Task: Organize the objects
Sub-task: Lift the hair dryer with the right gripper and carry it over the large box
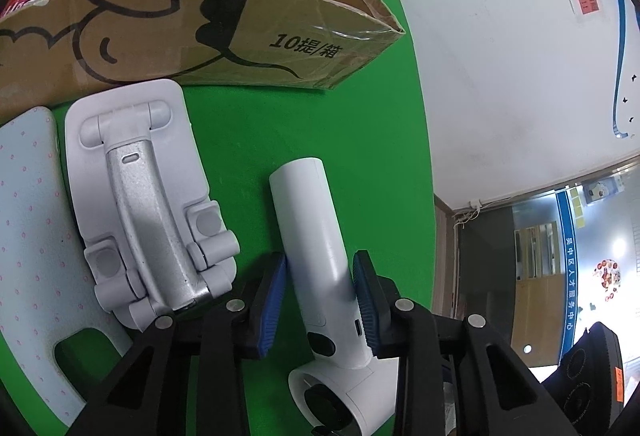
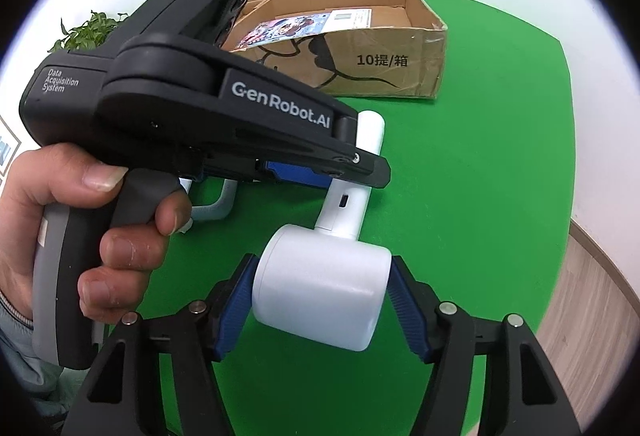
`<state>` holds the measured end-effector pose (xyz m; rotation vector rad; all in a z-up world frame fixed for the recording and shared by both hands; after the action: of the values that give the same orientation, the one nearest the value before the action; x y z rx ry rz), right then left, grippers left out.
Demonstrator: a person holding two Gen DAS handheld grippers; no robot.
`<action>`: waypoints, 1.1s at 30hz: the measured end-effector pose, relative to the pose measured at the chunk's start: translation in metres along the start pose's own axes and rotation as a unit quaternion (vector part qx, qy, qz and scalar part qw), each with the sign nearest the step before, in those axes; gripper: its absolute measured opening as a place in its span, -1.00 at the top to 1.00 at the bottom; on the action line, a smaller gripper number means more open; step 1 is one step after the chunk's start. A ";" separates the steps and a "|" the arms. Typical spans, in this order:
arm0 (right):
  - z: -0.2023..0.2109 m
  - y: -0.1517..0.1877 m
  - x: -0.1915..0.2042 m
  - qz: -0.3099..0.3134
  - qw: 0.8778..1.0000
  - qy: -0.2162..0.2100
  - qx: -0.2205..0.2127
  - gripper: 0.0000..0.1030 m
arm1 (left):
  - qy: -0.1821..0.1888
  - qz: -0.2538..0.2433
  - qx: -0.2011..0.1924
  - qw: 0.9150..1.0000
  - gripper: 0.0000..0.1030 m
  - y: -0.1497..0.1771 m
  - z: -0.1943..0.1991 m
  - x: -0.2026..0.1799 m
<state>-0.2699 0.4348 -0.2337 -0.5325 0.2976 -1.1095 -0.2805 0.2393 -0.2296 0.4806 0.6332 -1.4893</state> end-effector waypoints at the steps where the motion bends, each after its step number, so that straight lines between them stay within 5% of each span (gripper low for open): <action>1: 0.000 0.001 0.000 0.001 1.000 0.001 -0.001 -0.24 | 0.001 -0.002 -0.001 1.000 0.38 -0.002 0.000 0.000; 8: 0.003 -0.012 -0.010 0.013 1.000 0.005 -0.006 -0.15 | 0.010 -0.032 -0.050 0.998 0.42 -0.009 0.038 -0.016; 14: 0.025 -0.033 -0.011 0.010 0.998 0.016 -0.053 -0.12 | 0.024 -0.059 -0.096 0.993 0.43 -0.017 0.092 -0.042; 27: 0.075 -0.097 -0.015 0.038 0.987 0.058 -0.146 -0.09 | 0.050 -0.116 -0.184 0.975 0.44 -0.021 0.188 -0.123; 33: 0.090 -0.128 -0.020 0.046 0.982 0.068 -0.172 -0.09 | 0.048 -0.140 -0.215 0.965 0.44 -0.047 0.219 -0.154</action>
<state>-0.3335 0.4330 -0.0886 -0.7417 0.6336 -1.0112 -0.3032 0.2104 0.0398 0.1272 1.1069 -1.5394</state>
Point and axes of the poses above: each gripper's, at about its wrist camera, not at the fingertips, and z roughly against the way its jaws point, x to its left, y to its underside, the point moved 10 cm from there along -z, roughly the way its jaws point, and after that the axes turned 11 degrees about z, right-handed, at the moved point
